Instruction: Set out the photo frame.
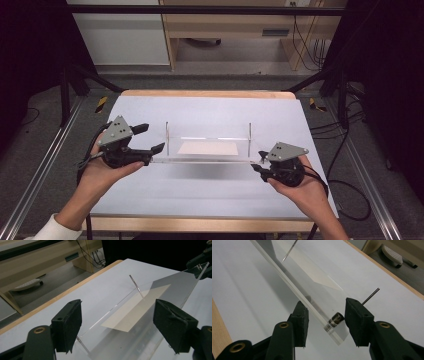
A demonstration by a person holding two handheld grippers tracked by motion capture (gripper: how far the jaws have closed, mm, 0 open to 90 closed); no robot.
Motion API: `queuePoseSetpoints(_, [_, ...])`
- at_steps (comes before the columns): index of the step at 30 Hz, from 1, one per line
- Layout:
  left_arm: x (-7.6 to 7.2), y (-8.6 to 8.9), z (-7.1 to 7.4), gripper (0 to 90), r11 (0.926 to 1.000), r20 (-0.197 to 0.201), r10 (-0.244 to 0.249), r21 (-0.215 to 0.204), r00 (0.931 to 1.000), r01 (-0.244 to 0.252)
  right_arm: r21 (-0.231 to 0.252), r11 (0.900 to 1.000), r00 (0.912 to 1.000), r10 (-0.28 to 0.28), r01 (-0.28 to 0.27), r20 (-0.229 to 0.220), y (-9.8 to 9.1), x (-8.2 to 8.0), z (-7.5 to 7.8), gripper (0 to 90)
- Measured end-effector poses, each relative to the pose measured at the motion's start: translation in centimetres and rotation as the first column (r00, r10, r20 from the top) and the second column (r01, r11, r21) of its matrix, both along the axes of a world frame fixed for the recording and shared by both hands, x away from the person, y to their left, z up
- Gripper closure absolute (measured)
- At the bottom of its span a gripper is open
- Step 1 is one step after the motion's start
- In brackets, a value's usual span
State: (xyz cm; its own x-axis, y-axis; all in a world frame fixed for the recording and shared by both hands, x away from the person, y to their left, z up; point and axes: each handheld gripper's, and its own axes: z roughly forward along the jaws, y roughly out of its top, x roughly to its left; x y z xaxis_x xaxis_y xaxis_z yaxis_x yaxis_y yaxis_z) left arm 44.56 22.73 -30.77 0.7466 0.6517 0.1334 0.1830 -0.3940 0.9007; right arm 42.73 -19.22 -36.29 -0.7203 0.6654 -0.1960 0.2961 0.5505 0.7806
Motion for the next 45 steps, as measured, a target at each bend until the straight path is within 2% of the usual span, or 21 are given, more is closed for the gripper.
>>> queuePoseSetpoints(3, [-0.4,-0.3,0.1,23.1,0.9999,0.012,-0.014,0.009,0.9998,0.014,0.008,1.0,1.0,0.002,-0.002,-0.005,-0.1,0.2,0.2,55.1])
queuePoseSetpoints(8, [-1.0,-0.8,0.1,24.5,0.9972,0.041,-0.034,0.068,0.9986,0.031,0.011,0.9999,0.9999,0.0,0.0,-0.014,-0.1,0.5,0.5,55.5])
queuePoseSetpoints(11, [-1.4,-1.1,0.0,27.1,0.9926,0.069,-0.047,0.115,0.9965,0.038,0.017,0.9999,0.9998,0.0,0.0,-0.018,-0.1,0.8,0.8,55.8])
queuePoseSetpoints(16, [-1.7,-1.5,-0.6,34.4,0.9831,0.09,-0.082,0.171,0.9925,0.066,0.027,0.9996,0.9993,-0.001,0.002,-0.036,-0.1,1.3,1.3,55.9])
queuePoseSetpoints(18, [-1.8,-1.6,-0.9,40.2,0.9777,0.106,-0.105,0.193,0.9889,0.083,0.029,0.9996,0.9992,0.002,-0.001,-0.041,-0.2,1.4,1.3,55.8])
queuePoseSetpoints(22, [-1.9,-1.7,-1.8,49.6,0.9675,0.1,-0.118,0.236,0.9879,0.092,0.028,0.9996,0.999,0.003,-0.001,-0.044,-0.2,1.5,1.4,55.9])
queuePoseSetpoints(26, [-2.0,-2.1,-2.9,55.7,0.9468,0.112,-0.128,0.31,0.9854,0.088,0.031,0.9995,0.999,0.002,-0.001,-0.045,-0.2,1.6,1.4,55.8])
queuePoseSetpoints(28, [-1.9,-2.2,-3.3,58.6,0.9408,0.119,-0.129,0.329,0.9846,0.083,0.03,0.9995,0.999,0.003,-0.001,-0.046,-0.2,1.6,1.4,55.8])
queuePoseSetpoints(30, [-1.8,-2.3,-3.5,59.9,0.9421,0.113,-0.125,0.325,0.9857,0.082,0.03,0.9995,0.9989,0.002,-0.001,-0.046,-0.1,1.6,1.4,55.8])
queuePoseSetpoints(33, [-1.7,-2.5,-3.8,62.9,0.9352,0.12,-0.124,0.346,0.985,0.075,0.031,0.9995,0.9989,0.002,-0.001,-0.047,-0.2,1.6,1.4,55.8])
queuePoseSetpoints(34, [-1.6,-2.6,-3.9,62.9,0.9384,0.119,-0.124,0.337,0.9851,0.078,0.031,0.9995,0.9988,0.003,-0.001,-0.048,-0.2,1.6,1.4,55.8])
queuePoseSetpoints(37, [-1.5,-2.6,-4.1,66.1,0.9365,0.12,-0.124,0.342,0.985,0.076,0.026,0.9997,0.9987,0.0,0.001,-0.052,-0.1,1.6,1.5,55.8])
queuePoseSetpoints(41, [-1.5,-2.8,-4.2,67.1,0.9276,0.136,-0.126,0.367,0.9827,0.068,0.023,0.9997,0.9987,0.004,-0.003,-0.051,-0.1,1.6,1.5,55.8])
queuePoseSetpoints(45, [-1.4,-2.8,-4.2,66.4,0.9298,0.135,-0.12,0.363,0.9837,0.063,0.025,0.9997,0.9987,0.003,-0.002,-0.051,-0.1,1.7,1.6,55.9])
